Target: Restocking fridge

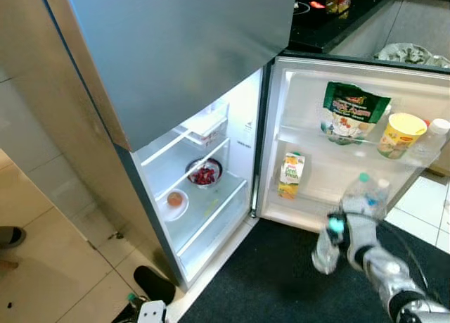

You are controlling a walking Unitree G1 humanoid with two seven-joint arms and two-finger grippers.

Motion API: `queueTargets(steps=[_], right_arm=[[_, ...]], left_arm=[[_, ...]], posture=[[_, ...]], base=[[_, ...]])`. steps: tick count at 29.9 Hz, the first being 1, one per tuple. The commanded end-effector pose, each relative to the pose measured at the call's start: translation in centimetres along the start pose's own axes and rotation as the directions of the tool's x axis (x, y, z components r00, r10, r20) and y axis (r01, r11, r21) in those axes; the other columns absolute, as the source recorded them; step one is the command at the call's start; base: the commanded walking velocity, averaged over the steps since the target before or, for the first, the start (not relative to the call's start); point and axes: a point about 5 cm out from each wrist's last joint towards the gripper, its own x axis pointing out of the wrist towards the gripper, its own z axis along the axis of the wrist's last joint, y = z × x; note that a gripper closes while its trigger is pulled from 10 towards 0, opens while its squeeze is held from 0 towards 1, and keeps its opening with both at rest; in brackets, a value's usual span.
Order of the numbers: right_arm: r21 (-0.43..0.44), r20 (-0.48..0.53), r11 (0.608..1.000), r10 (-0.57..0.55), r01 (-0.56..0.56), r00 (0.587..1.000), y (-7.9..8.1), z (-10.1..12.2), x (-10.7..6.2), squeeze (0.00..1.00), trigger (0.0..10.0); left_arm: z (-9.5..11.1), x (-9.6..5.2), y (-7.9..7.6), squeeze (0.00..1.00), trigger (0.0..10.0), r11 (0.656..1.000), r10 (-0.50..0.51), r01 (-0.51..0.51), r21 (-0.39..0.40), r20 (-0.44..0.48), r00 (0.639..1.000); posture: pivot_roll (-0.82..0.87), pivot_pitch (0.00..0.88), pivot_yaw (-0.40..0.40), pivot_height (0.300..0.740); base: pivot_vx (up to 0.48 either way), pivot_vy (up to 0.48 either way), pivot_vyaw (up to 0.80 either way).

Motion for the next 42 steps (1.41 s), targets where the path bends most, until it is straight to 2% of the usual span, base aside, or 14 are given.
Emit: queueTargets(steps=[1, 5, 14, 16, 26, 32, 36, 42], right_arm=[[0.075, -0.055, 0.997, -0.025, 0.030, 0.998, -0.1, -1.6, -0.3, 0.00, 10.0], [0.140, -0.173, 0.987, -0.059, 0.084, 0.983, 0.0, -5.7, -1.3, 0.00, 10.0], [0.152, -0.280, 0.983, -0.062, 0.108, 0.958, 0.6, -9.1, -2.4, 0.00, 10.0], [0.169, -0.325, 0.978, -0.060, 0.121, 0.944, 1.0, -10.6, -3.0, 0.00, 10.0], [0.166, -0.333, 0.978, -0.065, 0.126, 0.941, 1.2, -10.9, -3.1, 0.00, 10.0], [0.177, -0.317, 0.975, -0.072, 0.134, 0.946, 0.8, -10.4, -2.9, 0.00, 10.0], [0.157, -0.324, 0.980, -0.063, 0.119, 0.944, 1.1, -10.7, -3.0, 0.00, 10.0], [0.138, -0.332, 0.985, -0.053, 0.104, 0.942, 1.5, -10.9, -3.0, 0.00, 10.0]], left_arm=[[-0.1, 0.1, -0.2, 0.00, 10.0, 1.000, 0.003, -0.003, 0.013, -0.007, 1.000], [-0.1, 0.1, -0.3, 0.00, 10.0, 1.000, 0.003, -0.003, 0.018, -0.008, 1.000], [0.1, 0.2, -0.3, 0.00, 10.0, 1.000, 0.007, -0.007, 0.026, -0.006, 1.000], [0.3, 0.2, -0.3, 0.00, 10.0, 1.000, 0.013, -0.013, 0.024, -0.002, 1.000], [0.3, 0.2, -0.3, 0.00, 10.0, 0.999, 0.012, -0.012, 0.032, -0.006, 1.000], [0.2, 0.2, -0.4, 0.00, 10.0, 1.000, 0.003, -0.002, 0.027, -0.018, 1.000], [-0.1, 0.2, -0.3, 0.00, 10.0, 1.000, -0.007, 0.007, -0.004, -0.026, 1.000], [-0.3, 0.1, -0.4, 0.00, 10.0, 1.000, -0.018, 0.018, 0.006, -0.037, 0.999]], posture=[[-0.04, 0.000, -0.004, 0.740], [-0.05, 0.000, 0.000, 0.740], [-0.05, 0.000, 0.004, 0.740], [-0.05, 0.000, 0.006, 0.740], [-0.05, 0.000, 0.009, 0.740], [-0.05, 0.000, 0.010, 0.740], [-0.05, 0.000, 0.010, 0.740], [-0.05, 0.000, 0.010, 0.740]], base=[[0.000, 0.000, -0.78], [0.000, 0.000, -0.78], [0.000, 0.000, -0.78], [0.000, 0.000, -0.78], [0.000, 0.000, -0.78], [0.000, 0.000, 0.00], [0.000, 0.000, 0.00], [0.133, 0.000, 0.00]])
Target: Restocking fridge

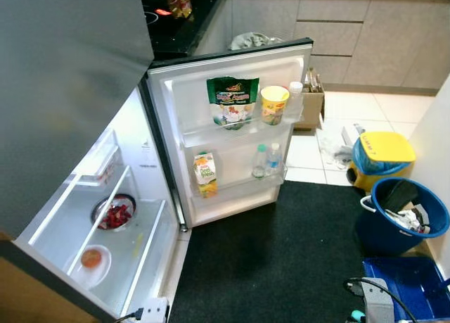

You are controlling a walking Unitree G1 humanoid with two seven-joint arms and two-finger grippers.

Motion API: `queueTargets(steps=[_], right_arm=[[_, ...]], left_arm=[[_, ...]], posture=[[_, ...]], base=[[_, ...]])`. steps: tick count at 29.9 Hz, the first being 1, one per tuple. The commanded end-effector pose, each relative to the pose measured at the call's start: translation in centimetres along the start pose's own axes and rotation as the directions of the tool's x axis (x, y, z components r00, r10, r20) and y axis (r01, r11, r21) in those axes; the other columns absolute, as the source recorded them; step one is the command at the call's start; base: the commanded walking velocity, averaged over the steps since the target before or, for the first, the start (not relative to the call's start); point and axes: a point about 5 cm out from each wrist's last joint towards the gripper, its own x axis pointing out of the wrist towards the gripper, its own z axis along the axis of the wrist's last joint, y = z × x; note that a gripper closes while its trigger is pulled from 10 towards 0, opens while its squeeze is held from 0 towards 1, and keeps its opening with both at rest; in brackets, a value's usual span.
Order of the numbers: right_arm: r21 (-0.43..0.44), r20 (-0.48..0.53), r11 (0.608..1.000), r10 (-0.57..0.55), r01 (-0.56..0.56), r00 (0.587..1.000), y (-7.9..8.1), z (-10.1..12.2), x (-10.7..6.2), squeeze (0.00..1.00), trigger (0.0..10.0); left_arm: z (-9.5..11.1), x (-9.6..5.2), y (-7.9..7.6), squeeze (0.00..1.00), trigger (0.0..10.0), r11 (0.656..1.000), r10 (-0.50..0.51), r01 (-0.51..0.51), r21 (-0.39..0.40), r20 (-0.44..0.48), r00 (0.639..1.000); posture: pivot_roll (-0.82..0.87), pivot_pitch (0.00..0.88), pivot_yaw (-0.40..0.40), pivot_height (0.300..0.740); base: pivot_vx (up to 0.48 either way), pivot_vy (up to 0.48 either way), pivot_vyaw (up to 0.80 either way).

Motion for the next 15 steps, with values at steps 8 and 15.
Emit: queueTargets(steps=[8, 15], right_arm=[[-0.024, 0.008, 1.000, 0.001, -0.001, 1.000, 0.37, 0.39, 0.10, 0.00, 10.0], [-0.033, 0.011, 0.999, -0.002, 0.003, 1.000, 0.29, 0.64, 0.11, 0.00, 10.0]], left_arm=[[-0.45, -0.05, -0.10, 0.00, 10.0, 1.000, -0.014, 0.014, 0.005, -0.019, 1.000], [-0.56, -0.05, -0.16, 0.00, 10.0, 1.000, -0.018, 0.018, 0.009, -0.023, 1.000]], posture=[[-0.05, 0.000, 0.007, 0.740], [-0.05, 0.000, 0.003, 0.740]], base=[[0.346, 0.000, 0.00], [0.365, 0.000, 0.00]])
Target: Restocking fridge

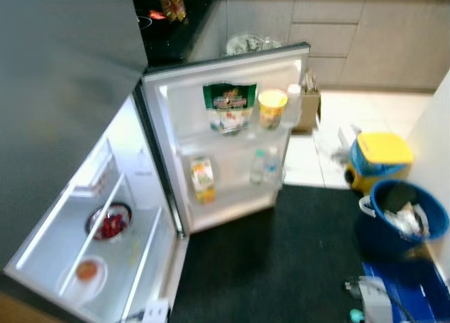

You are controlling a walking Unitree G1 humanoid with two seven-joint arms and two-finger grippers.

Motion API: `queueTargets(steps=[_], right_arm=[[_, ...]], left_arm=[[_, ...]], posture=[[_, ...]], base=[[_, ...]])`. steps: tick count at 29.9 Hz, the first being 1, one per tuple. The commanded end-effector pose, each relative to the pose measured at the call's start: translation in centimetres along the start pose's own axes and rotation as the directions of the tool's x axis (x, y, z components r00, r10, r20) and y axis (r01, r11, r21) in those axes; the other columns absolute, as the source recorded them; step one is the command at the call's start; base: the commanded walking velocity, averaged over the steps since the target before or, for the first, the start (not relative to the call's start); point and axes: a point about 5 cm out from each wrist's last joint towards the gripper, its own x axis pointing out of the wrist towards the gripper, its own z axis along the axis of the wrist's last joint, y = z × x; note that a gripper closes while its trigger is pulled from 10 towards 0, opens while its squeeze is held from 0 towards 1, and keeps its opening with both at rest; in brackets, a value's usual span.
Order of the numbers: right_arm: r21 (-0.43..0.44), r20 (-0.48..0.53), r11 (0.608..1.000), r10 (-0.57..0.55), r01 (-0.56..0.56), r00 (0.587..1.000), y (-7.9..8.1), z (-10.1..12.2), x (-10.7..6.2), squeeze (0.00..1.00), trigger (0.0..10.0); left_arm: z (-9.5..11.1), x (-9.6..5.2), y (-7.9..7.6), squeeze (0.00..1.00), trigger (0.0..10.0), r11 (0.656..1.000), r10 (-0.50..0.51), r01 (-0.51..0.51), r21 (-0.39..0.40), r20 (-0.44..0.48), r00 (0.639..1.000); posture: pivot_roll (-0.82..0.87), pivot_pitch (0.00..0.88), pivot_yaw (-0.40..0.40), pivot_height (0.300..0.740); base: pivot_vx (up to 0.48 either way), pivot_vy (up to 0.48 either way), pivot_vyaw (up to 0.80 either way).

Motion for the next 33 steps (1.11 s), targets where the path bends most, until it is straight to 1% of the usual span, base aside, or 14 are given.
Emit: queueTargets(steps=[1, 8, 9, 12, 13, 17, 23, 33], right_arm=[[-0.014, 0.022, 1.000, 0.021, -0.021, 1.000, 0.8, 0.5, 0.1, 0.00, 10.0], [-0.016, 0.025, 1.000, 0.019, -0.019, 1.000, 0.6, 0.6, 0.1, 0.00, 10.0], [-0.016, 0.026, 1.000, 0.018, -0.018, 0.999, 0.5, 0.6, 0.1, 0.00, 10.0], [-0.015, 0.027, 1.000, 0.018, -0.017, 0.999, 0.4, 0.7, 0.1, 0.00, 10.0], [-0.015, 0.027, 1.000, 0.017, -0.017, 0.999, 0.3, 0.7, 0.1, 0.00, 10.0], [-0.013, 0.027, 1.000, 0.016, -0.016, 1.000, 0.2, 0.7, 0.0, 0.00, 10.0], [-0.011, 0.025, 1.000, 0.015, -0.014, 1.000, 0.0, 0.6, 0.0, 0.00, 10.0], [-0.009, 0.023, 1.000, 0.012, -0.012, 1.000, -0.2, 0.5, 0.0, 0.00, 10.0]], left_arm=[[-1.0, -0.4, 0.5, 0.00, 10.0, 1.000, 0.017, -0.017, 0.000, -0.034, 0.999], [-1.0, -0.3, 0.3, 0.00, 10.0, 1.000, 0.013, -0.012, 0.006, -0.035, 0.999], [-0.9, -0.3, 0.5, 0.00, 10.0, 0.999, 0.037, -0.037, 0.008, -0.033, 0.999], [-0.9, -0.3, 0.5, 0.00, 10.0, 0.999, 0.040, -0.040, -0.004, -0.030, 0.999], [-0.9, -0.3, 0.5, 0.00, 10.0, 0.999, 0.036, -0.035, 0.024, -0.038, 0.999], [-0.8, -0.3, 0.4, 0.00, 10.0, 0.999, 0.021, -0.019, 0.043, -0.043, 0.999], [-1.0, -0.3, 0.3, 0.00, 10.0, 0.999, 0.014, -0.012, 0.041, -0.050, 0.999], [-1.3, -0.1, -0.2, 0.00, 10.0, 0.999, 0.011, -0.009, 0.037, -0.060, 0.998]], posture=[[-0.05, 0.000, 0.003, 0.740], [-0.05, 0.000, 0.003, 0.740], [-0.06, 0.000, 0.002, 0.740], [-0.06, 0.000, 0.002, 0.740], [-0.06, 0.000, 0.002, 0.740], [-0.06, 0.000, 0.004, 0.740], [-0.06, 0.000, 0.003, 0.740], [-0.06, 0.000, 0.004, 0.740]], base=[[0.364, 0.000, 0.00], [0.366, 0.000, 0.00], [0.000, 0.000, 0.00], [0.000, 0.000, 0.00], [0.000, -0.412, 0.00], [0.000, -0.454, 0.00], [0.000, -0.459, 0.00], [0.000, -0.457, 0.00]])
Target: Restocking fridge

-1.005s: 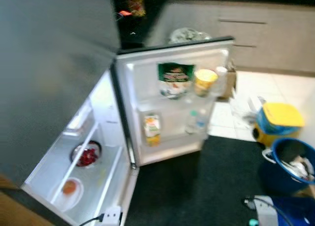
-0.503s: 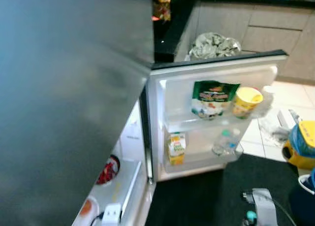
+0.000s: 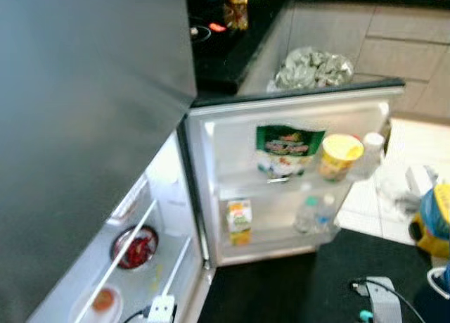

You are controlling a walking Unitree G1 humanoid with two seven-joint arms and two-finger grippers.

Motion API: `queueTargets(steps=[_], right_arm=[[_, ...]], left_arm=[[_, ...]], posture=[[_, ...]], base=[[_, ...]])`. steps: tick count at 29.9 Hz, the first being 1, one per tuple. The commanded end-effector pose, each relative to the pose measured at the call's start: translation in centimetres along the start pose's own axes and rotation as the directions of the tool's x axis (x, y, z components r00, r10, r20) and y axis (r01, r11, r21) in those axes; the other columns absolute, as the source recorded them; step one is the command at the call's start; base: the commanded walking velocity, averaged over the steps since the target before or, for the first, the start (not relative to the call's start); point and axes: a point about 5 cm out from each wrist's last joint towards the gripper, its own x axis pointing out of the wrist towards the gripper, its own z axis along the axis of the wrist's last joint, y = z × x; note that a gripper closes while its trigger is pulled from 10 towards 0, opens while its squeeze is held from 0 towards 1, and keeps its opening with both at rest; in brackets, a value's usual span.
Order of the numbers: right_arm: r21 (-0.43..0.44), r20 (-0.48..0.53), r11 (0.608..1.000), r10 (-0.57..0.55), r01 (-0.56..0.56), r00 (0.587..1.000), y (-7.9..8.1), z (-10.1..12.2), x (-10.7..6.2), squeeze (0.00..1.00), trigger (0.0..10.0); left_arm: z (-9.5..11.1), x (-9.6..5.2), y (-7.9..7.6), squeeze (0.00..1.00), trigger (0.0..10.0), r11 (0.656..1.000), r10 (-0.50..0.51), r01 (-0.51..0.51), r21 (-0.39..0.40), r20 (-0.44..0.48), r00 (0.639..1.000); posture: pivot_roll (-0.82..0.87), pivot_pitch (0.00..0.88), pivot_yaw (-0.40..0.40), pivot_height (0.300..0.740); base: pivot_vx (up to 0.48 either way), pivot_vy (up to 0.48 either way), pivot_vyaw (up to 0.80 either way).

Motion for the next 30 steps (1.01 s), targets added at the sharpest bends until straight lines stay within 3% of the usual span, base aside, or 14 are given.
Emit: queueTargets(steps=[1, 12, 17, 19, 21, 24, 25, 27, 29, 30], right_arm=[[0.002, 0.011, 1.000, 0.006, -0.006, 1.000, 0.2, 0.3, 0.1, 0.00, 10.0], [-0.018, 0.033, 1.000, 0.017, -0.016, 0.999, 0.2, 0.8, 0.1, 0.00, 10.0], [-0.071, 0.175, 0.997, 0.050, -0.038, 0.983, 0.6, 4.1, 0.0, 0.00, 10.0], [-0.100, 0.256, 0.993, 0.086, -0.062, 0.963, 1.0, 6.6, -0.1, 0.00, 10.0], [-0.100, 0.256, 0.993, 0.086, -0.062, 0.963, 1.0, 6.6, -0.1, 0.00, 10.0], [-0.236, 0.425, 0.959, 0.248, -0.158, 0.871, 2.8, 13.3, -1.3, 0.00, 10.0], [-0.276, 0.446, 0.943, 0.295, -0.184, 0.845, 3.3, 14.6, -1.7, 0.00, 10.0], [-0.299, 0.455, 0.932, 0.330, -0.207, 0.827, 3.8, 15.2, -1.9, 0.00, 10.0], [-0.372, 0.466, 0.874, 0.466, -0.311, 0.752, 5.7, 17.1, -2.7, 0.00, 10.0], [-0.372, 0.466, 0.874, 0.466, -0.311, 0.752, 5.7, 17.1, -2.7, 0.00, 10.0]], left_arm=[[-1.1, -0.1, -0.2, 0.00, 10.0, 1.000, -0.002, 0.002, -0.003, -0.040, 0.999], [-0.6, 0.2, -0.6, 0.00, 10.0, 1.000, 0.022, -0.022, 0.001, -0.028, 0.999], [-0.8, -0.2, 0.5, 0.00, 10.0, 0.999, 0.045, -0.045, -0.002, -0.032, 0.998], [-0.9, -0.4, 0.8, 0.00, 10.0, 0.999, 0.050, -0.050, -0.002, -0.033, 0.998], [-0.9, -0.4, 0.8, 0.00, 10.0, 0.999, 0.050, -0.050, -0.002, -0.033, 0.998], [-1.0, -0.6, 1.2, 0.00, 10.0, 0.998, 0.060, -0.060, -0.008, -0.030, 0.998], [-1.0, -0.6, 1.2, 0.00, 10.0, 0.998, 0.062, -0.063, -0.009, -0.029, 0.998], [-1.0, -0.6, 1.3, 0.00, 10.0, 0.998, 0.064, -0.065, -0.008, -0.028, 0.998], [-0.9, -0.7, 1.3, 0.00, 10.0, 0.998, 0.067, -0.067, -0.007, -0.021, 0.998], [-0.9, -0.7, 1.3, 0.00, 10.0, 0.998, 0.067, -0.067, -0.007, -0.021, 0.998]], posture=[[-0.06, 0.000, 0.004, 0.740], [-0.06, 0.000, 0.008, 0.740], [-0.06, 0.000, 0.008, 0.740], [-0.06, 0.000, 0.011, 0.740], [-0.06, 0.000, 0.011, 0.740], [-0.06, 0.000, 0.011, 0.740], [-0.06, 0.000, 0.011, 0.740], [-0.06, 0.000, 0.011, 0.740], [-0.06, 0.000, 0.010, 0.740], [-0.06, 0.000, 0.010, 0.740]], base=[[0.000, -0.454, 0.00], [0.000, -0.048, 0.00], [0.000, 0.000, 0.00], [0.000, 0.000, 0.00], [0.000, 0.000, 0.00], [0.000, 0.000, 0.00], [0.000, 0.000, 0.00], [0.000, 0.000, 0.00], [0.000, 0.000, 0.00], [0.000, 0.000, 0.00]])
